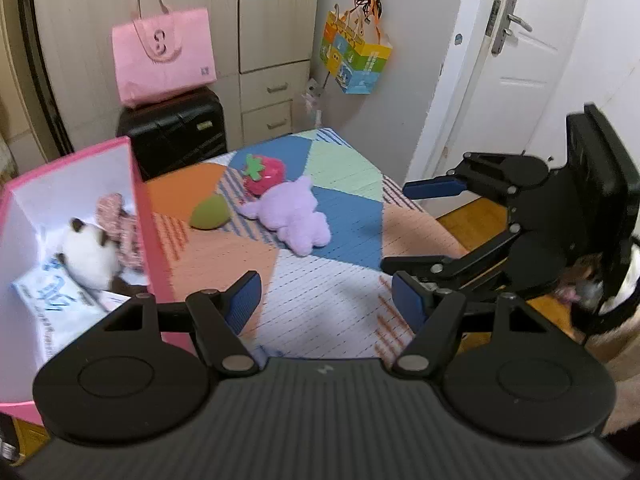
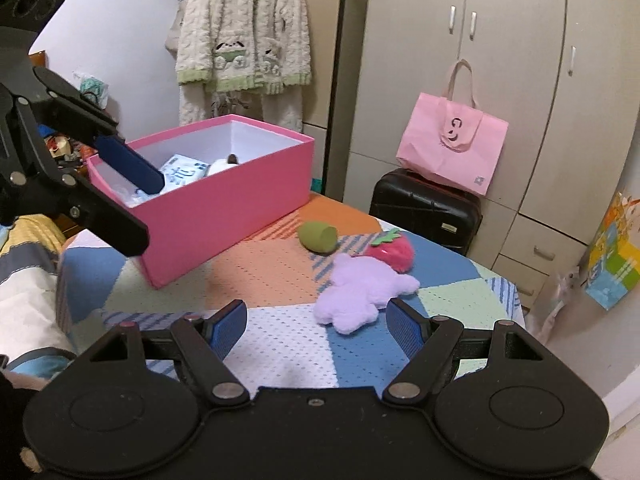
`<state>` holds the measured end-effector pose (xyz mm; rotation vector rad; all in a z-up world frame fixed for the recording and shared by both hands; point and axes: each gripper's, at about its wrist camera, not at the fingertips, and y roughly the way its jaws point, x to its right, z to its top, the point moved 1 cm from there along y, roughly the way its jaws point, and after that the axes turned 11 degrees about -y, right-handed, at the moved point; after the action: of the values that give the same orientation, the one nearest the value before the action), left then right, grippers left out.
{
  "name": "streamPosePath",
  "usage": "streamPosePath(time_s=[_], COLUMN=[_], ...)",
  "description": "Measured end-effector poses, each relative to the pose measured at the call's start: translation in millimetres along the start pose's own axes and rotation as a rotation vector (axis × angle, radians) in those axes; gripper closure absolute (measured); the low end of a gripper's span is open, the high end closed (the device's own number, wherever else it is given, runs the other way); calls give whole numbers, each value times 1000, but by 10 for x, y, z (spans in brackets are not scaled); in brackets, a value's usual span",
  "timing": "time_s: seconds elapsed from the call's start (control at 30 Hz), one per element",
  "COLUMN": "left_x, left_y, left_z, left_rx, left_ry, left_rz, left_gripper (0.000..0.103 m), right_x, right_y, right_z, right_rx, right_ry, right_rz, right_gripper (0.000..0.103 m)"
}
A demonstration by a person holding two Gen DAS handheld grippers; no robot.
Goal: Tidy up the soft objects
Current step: 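Move the left gripper onto the purple plush bear and close on it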
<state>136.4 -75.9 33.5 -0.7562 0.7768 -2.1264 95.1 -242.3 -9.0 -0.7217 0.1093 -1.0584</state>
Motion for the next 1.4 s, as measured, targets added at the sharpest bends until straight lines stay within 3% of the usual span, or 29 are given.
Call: streamPosePath(time_s=[0.17,0.37,0.7,0.93,1.13,1.23,1.4], left_x=[-152,-290,-301,-511,-586,-594,-579], left_y=[230,542,1018,1487,1693,1749,1826], left_z=[71,115,42,21,25,45,81], left_rx=[23,41,152,76,84,109,101], left_ry=[-81,-189,-201,-355,-410,-407,-386], left_rz=[-49,-96,-13,-56,-107,-99,-73], left_gripper=[28,25,23,25,27,31,50], right_x=[6,66,72,122,206,233,218], right_y=[224,492,975,1215,1360,1405,1409], right_z=[-131,-188,-212,-232,-264,-280,-301], right_rx=[-2,22,35,-3,-47,-56,-44], right_ry=[13,43,52,98,143,172,208], right_rz=[-70,-22,-96,-106,-80,-58,-68], right_gripper=[22,22,21,19,19,19,26])
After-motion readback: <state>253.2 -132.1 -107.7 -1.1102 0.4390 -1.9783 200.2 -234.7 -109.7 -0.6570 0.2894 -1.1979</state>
